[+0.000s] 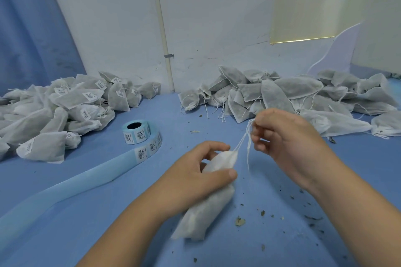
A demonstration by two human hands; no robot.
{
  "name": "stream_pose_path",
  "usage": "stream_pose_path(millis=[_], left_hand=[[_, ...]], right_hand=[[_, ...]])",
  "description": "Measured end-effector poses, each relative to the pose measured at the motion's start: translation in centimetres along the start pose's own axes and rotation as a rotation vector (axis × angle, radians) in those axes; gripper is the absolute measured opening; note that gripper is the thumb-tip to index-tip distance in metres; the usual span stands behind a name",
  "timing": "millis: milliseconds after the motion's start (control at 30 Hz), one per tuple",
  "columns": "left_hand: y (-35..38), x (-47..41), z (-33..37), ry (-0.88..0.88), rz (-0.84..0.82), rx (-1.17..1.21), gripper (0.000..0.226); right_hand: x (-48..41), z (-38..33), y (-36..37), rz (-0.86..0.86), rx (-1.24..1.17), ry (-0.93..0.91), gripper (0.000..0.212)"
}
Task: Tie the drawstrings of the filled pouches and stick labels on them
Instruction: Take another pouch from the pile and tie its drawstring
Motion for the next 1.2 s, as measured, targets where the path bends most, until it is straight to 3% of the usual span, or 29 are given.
stream_pose_path(millis=[167,300,533,700,833,967,1100,1200], left_hand=[[0.4,0.1,-0.2,-0.04,-0.077,-0.07,0.034],[0.5,0.1,0.0,-0.035,-0.095,-0.058,0.028],[-1.2,-0.2,-1.1,-0.197,0.066,0.019,0.02],[-2.5,-0.3,-1.8,-0.24,0.288,0.005,0.027],[-3.1,-0.1,-1.6,-0.201,0.392,0.07,0.035],[-2.8,-0.2,-1.0,-0.136,0.41,0.093,0.038],[-2.5,-0.3,-0.7,-0.097,0.382,0.181,0.029],[-1.8,-0.6,-0.9,-0.076,0.284,0.327,0.04]], right_hand=[[-0.2,0.0,-1.7,0.178,0.081,-0.02,0.017],[-0.1,-0.3,-2.1,0.219,0.101,-0.054,0.022],[0.4,-1.3,-1.6,0.216,0.168,-0.161,0.024],[1.7,-2.4,1.2,0.079,0.35,-0.38,0.016],[3.2,-1.8,4.5,-0.105,0.701,-0.571,0.014],[3.7,-0.1,5.9,-0.187,0.98,-0.632,0.006],[3.4,0.2,5.6,-0.17,1.039,-0.638,0.003],[3.2,0.3,5.4,-0.165,1.034,-0.617,0.008]])
Point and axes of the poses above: each hand's wrist, its own x-axis away from the middle knuckle, its own y-axis out of the palm, z = x × y, the point moved 8 cm from there along -x, towards the middle knuckle, and after that the axes turned 8 degrees about -x, right-handed, at the moved point
